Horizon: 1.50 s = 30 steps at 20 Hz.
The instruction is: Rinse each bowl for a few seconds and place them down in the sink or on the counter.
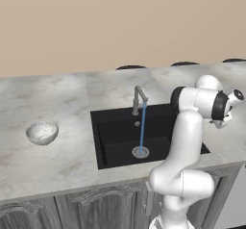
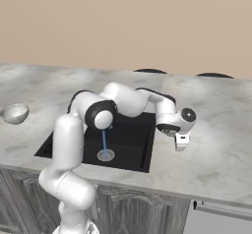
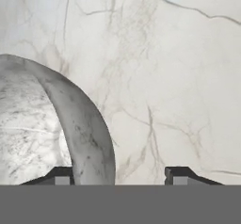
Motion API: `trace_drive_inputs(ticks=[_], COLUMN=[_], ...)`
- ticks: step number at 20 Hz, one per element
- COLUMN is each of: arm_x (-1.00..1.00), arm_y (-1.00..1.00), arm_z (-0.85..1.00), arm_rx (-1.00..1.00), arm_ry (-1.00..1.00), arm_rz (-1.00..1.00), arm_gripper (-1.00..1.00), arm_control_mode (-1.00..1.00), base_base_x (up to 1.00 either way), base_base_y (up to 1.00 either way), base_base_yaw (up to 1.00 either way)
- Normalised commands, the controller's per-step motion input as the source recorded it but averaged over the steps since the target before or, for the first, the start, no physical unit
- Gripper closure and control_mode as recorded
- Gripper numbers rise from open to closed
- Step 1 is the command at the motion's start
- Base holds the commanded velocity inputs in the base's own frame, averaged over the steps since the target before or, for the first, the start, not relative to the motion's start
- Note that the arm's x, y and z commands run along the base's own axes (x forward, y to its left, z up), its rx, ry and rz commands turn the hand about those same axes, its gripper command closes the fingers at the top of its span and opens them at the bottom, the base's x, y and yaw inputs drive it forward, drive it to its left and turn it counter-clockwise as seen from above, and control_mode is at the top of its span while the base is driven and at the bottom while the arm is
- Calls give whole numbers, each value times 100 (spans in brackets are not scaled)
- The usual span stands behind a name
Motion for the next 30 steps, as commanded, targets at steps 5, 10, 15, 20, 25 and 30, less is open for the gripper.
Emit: trace_drive_inputs(ticks=[5,10,15,20,25,30], arm_x=[0,0,-19,-48,-41,-12], arm_y=[-11,-6,7,40,40,22], arm_z=[25,30,24,7,20,58], arm_rx=[5,5,1,-7,-17,-11], arm_ry=[-5,-5,-11,-20,-18,1], arm_rz=[-1,0,-1,0,0,0], arm_gripper=[-100,-100,-100,-100,-100,-100], arm_control_mode=[-100,-100,-100,-100,-100,-100], base_base_x=[0,0,0,0,0,0], base_base_y=[0,0,0,0,0,0], base_base_yaw=[0,0,0,0,0,0])
